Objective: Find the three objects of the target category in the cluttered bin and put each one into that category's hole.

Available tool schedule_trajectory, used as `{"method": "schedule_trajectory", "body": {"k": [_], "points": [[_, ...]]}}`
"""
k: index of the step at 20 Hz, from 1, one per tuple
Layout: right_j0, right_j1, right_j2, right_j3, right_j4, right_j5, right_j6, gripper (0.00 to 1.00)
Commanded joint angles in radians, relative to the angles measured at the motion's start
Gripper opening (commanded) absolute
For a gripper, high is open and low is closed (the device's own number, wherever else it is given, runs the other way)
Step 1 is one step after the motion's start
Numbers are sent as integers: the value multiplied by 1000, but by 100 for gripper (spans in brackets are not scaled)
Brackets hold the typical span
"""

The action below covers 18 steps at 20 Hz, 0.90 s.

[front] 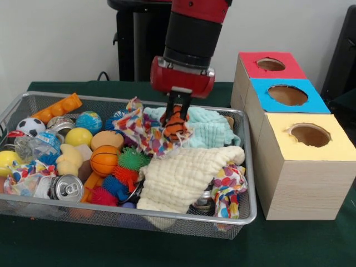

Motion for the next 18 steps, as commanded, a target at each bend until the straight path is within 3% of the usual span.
{"method": "schedule_trajectory", "body": {"k": [1, 2, 11, 14, 18], "points": [[-49, 137, 60, -62, -51, -47, 9, 0], [-54, 135, 70, -58, -42, -51, 0, 100], [-35, 133, 42, -57, -18, -46, 43, 100], [-29, 118, 37, -43, 6, 43, 33, 100], [-27, 151, 31, -51, 28, 170, 6, 100]]}}
